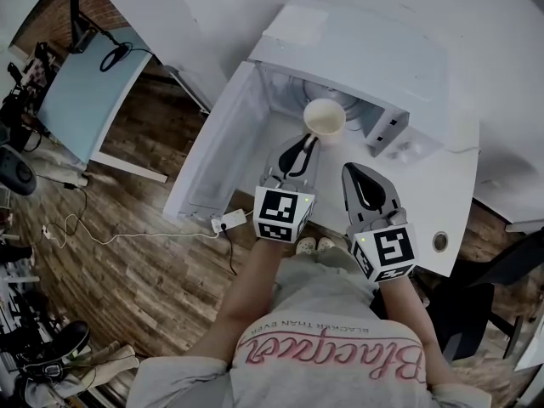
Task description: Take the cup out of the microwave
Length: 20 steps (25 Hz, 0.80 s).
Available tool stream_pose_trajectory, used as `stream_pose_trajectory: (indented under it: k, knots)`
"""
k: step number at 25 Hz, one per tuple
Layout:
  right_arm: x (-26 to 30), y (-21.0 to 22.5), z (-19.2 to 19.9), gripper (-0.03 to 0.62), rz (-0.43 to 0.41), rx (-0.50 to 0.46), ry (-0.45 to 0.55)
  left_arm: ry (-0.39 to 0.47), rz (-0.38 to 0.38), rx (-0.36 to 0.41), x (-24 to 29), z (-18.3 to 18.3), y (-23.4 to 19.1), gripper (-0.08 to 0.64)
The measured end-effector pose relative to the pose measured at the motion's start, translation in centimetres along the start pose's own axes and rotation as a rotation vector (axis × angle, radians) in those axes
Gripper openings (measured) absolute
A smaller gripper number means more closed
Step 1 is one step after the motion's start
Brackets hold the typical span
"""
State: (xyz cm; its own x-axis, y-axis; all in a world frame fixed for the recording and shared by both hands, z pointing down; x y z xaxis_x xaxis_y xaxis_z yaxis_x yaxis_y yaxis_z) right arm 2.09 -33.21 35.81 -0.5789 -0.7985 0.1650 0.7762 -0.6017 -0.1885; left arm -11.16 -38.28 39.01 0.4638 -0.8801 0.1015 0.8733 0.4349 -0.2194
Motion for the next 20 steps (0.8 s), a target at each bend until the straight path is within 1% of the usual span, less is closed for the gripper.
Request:
stream_pose_trajectory:
  k: [5, 9, 13, 17, 20]
  knots:
    - [-0.2, 0.2, -0.4, 0.009, -0.026, -0.001, 0.033, 0.003, -0.02, -0.032, -1.0, -0.9, 0.9, 0.051]
    - [-0.6, 0.4, -1.0, 0.009, -0.041, -0.05, 0.065, 0.006, -0.023, -0.006, -2.0, -1.3, 2.0, 0.051]
    - [-0.9, 0.7, -1.5, 0.009, -0.042, -0.038, 0.101, 0.028, -0.027, 0.016, -3.1, -2.0, 2.6, 0.051]
    - [-1.4, 1.4, -1.4, 0.009, -0.047, -0.045, 0.11, 0.049, -0.036, 0.032, -3.6, -2.7, 3.3, 0.051]
    - [-1.6, 1.9, -1.4, 0.009, -0.037, -0.043, 0.118, 0.06, -0.022, 0.049, -3.9, -3.3, 4.0, 0.051]
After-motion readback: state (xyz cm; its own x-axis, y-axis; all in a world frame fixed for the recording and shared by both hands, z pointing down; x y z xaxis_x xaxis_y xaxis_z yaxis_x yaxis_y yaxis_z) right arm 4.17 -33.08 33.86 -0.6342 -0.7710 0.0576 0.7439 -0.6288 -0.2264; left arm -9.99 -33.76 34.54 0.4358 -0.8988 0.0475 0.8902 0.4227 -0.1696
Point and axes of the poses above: the fingertips, and each gripper's own axes: x forward along the fingers, y to its right, z out of its underside, the point moved 7 cm from there along -x, backward along the fingers, and after that the axes turned 12 degrees about -x, right-handed, at the moved point
